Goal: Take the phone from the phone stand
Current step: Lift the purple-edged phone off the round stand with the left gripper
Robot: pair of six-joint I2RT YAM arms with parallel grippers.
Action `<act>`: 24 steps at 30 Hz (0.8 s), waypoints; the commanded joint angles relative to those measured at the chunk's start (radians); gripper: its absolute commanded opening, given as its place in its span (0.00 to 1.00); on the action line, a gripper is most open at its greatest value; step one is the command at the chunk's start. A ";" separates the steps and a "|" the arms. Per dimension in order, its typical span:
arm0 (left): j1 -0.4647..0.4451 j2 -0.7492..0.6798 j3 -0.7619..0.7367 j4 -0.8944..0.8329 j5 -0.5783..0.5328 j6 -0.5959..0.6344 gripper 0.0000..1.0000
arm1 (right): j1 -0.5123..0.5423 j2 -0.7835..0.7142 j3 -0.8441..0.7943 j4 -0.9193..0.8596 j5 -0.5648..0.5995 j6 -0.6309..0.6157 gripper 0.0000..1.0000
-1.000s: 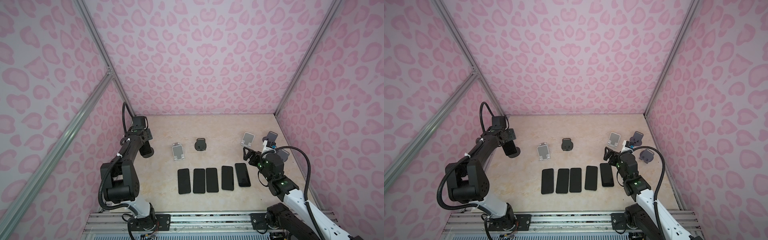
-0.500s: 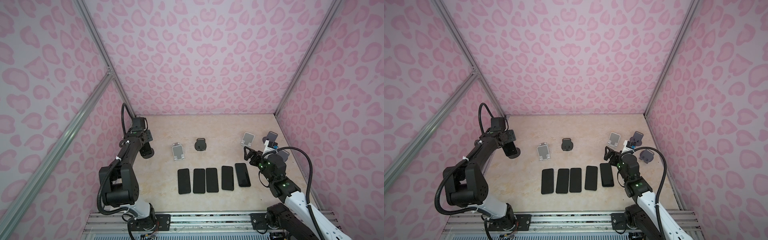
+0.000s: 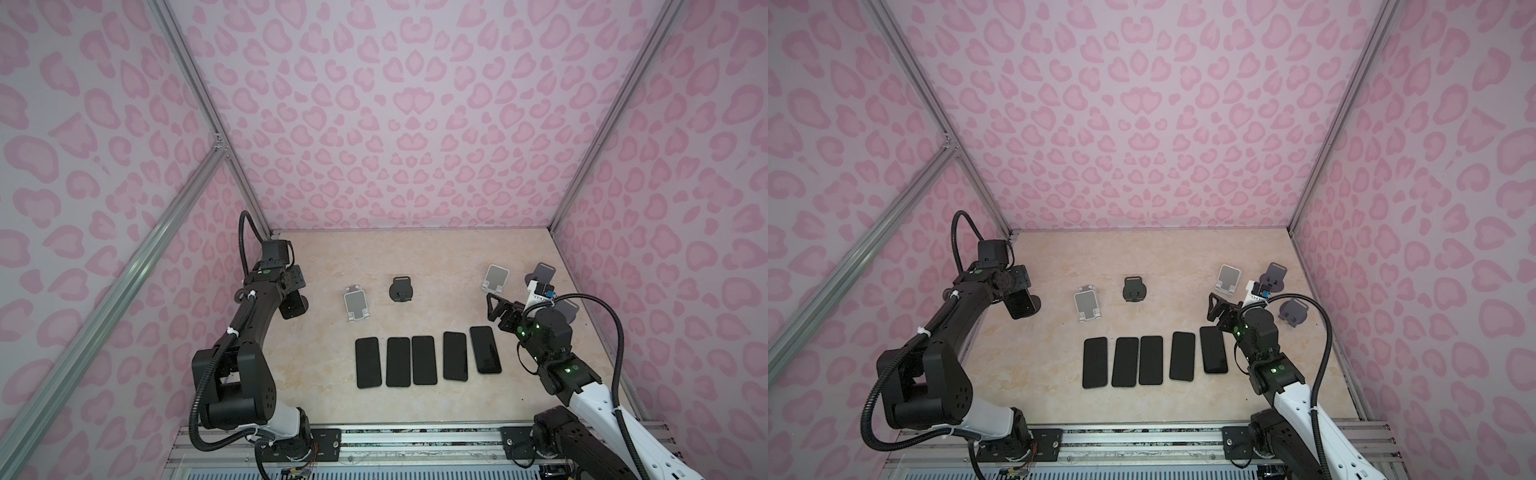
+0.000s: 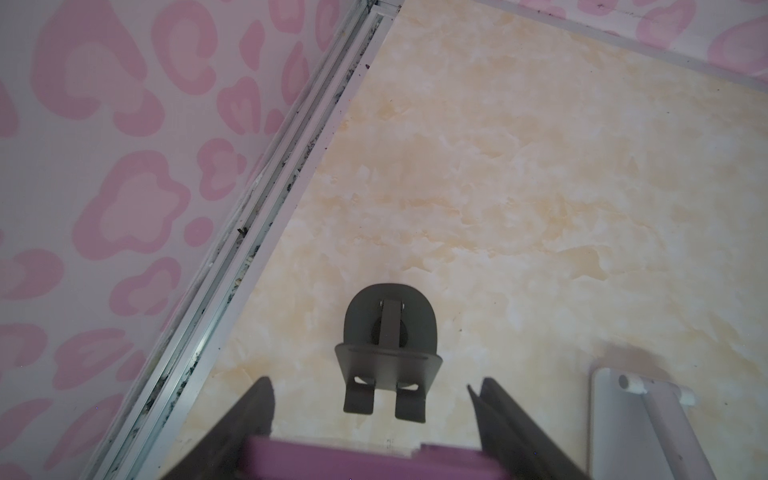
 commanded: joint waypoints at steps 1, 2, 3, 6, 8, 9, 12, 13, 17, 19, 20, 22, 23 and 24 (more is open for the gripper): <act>-0.002 -0.037 -0.014 0.007 0.017 -0.014 0.54 | 0.001 -0.016 -0.005 -0.001 0.002 0.012 0.98; -0.006 -0.045 -0.019 0.006 0.018 -0.016 0.54 | 0.001 -0.024 -0.008 -0.004 0.004 0.011 0.98; -0.009 -0.051 -0.023 0.003 0.020 -0.016 0.54 | 0.001 -0.031 -0.011 -0.005 0.006 0.011 0.98; -0.023 -0.068 -0.034 -0.012 0.016 -0.015 0.53 | 0.001 -0.039 -0.021 -0.003 0.007 0.016 0.98; -0.033 -0.084 -0.043 -0.023 0.014 -0.019 0.53 | 0.001 -0.036 -0.023 -0.001 -0.004 0.023 0.98; -0.038 -0.093 -0.049 -0.028 0.013 -0.020 0.53 | 0.001 -0.036 -0.022 0.003 -0.007 0.027 0.98; -0.055 -0.123 -0.071 -0.040 0.018 -0.022 0.52 | 0.001 -0.028 -0.022 0.010 -0.015 0.033 0.98; -0.061 -0.133 -0.078 -0.045 0.020 -0.026 0.52 | 0.002 -0.025 -0.022 0.012 -0.020 0.035 0.98; -0.082 -0.172 -0.104 -0.071 0.024 -0.027 0.52 | 0.006 -0.028 -0.025 0.018 -0.027 0.040 0.98; -0.092 -0.187 -0.112 -0.087 0.029 -0.029 0.51 | 0.008 -0.032 -0.030 0.022 -0.029 0.044 0.97; -0.099 -0.196 -0.117 -0.097 0.030 -0.029 0.51 | 0.009 -0.034 -0.033 0.024 -0.031 0.043 0.98; -0.110 -0.213 -0.125 -0.119 0.031 -0.031 0.51 | 0.011 -0.037 -0.035 0.027 -0.037 0.044 0.97; -0.113 -0.221 -0.126 -0.133 0.035 -0.036 0.51 | 0.012 -0.038 -0.036 0.029 -0.041 0.044 0.97; -0.113 -0.230 -0.129 -0.143 0.046 -0.045 0.50 | 0.012 -0.042 -0.035 0.026 -0.044 0.044 0.97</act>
